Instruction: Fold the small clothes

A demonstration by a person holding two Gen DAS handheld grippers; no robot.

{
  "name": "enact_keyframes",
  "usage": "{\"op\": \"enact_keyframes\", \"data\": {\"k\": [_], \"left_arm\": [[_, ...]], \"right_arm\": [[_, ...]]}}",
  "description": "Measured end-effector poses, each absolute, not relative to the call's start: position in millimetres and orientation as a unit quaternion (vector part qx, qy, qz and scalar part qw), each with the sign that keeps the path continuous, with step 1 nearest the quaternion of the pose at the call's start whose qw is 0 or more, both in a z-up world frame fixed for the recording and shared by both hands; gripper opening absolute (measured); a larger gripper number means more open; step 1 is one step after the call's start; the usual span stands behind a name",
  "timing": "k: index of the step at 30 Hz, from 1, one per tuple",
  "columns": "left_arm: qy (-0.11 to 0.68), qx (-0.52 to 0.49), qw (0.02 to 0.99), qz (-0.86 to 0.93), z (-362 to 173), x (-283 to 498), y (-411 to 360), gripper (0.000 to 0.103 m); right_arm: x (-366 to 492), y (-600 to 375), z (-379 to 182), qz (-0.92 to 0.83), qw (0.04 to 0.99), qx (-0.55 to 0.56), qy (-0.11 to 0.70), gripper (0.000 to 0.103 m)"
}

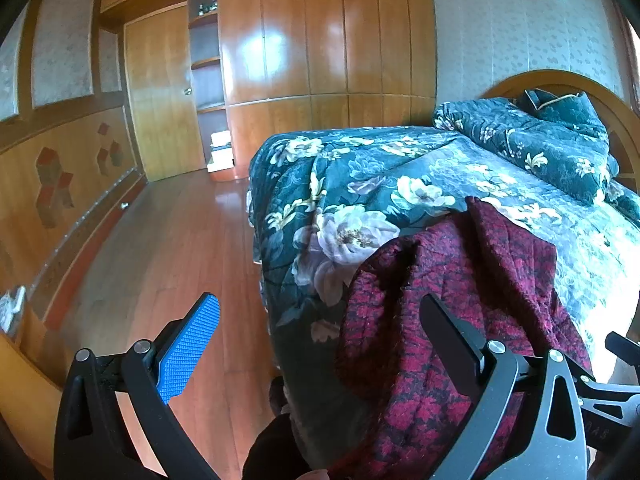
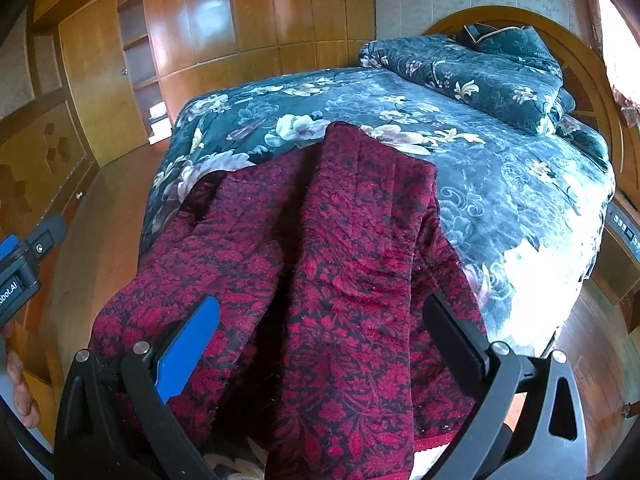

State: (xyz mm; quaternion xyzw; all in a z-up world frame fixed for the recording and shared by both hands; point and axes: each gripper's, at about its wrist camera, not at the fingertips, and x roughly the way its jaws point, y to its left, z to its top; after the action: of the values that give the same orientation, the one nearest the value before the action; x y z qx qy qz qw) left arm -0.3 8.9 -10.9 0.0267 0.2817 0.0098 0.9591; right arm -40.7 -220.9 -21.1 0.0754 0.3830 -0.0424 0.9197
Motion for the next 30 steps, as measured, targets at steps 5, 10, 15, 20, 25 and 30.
{"op": "enact_keyframes", "data": {"k": [5, 10, 15, 20, 25, 30], "left_arm": [[0.284, 0.035, 0.958, 0.001, -13.0, -1.9, 6.8, 0.099], [0.288, 0.034, 0.957, -0.014, -14.6, -1.7, 7.0, 0.099], [0.313, 0.018, 0.947, -0.067, -25.5, -0.1, 13.1, 0.099], [0.344, 0.046, 0.931, -0.116, -43.3, -4.8, 6.4, 0.099], [0.384, 0.057, 0.904, -0.179, -62.5, -12.0, -2.6, 0.099], [0.365, 0.100, 0.887, -0.265, -59.8, -33.2, -22.9, 0.099]], "right_arm": [[-40.8, -220.7, -22.5, -0.038, 0.918, 0.075, 0.387, 0.101], [-40.8, -221.4, -24.2, -0.037, 0.917, 0.077, 0.389, 0.101], [-39.7, -221.3, -26.1, -0.034, 0.916, 0.075, 0.394, 0.101], [-36.7, -230.3, -32.3, -0.033, 0.908, 0.090, 0.408, 0.101], [-37.0, -234.7, -37.4, -0.023, 0.903, 0.087, 0.420, 0.091], [-32.8, -237.2, -50.3, 0.002, 0.887, 0.092, 0.453, 0.037]]}}
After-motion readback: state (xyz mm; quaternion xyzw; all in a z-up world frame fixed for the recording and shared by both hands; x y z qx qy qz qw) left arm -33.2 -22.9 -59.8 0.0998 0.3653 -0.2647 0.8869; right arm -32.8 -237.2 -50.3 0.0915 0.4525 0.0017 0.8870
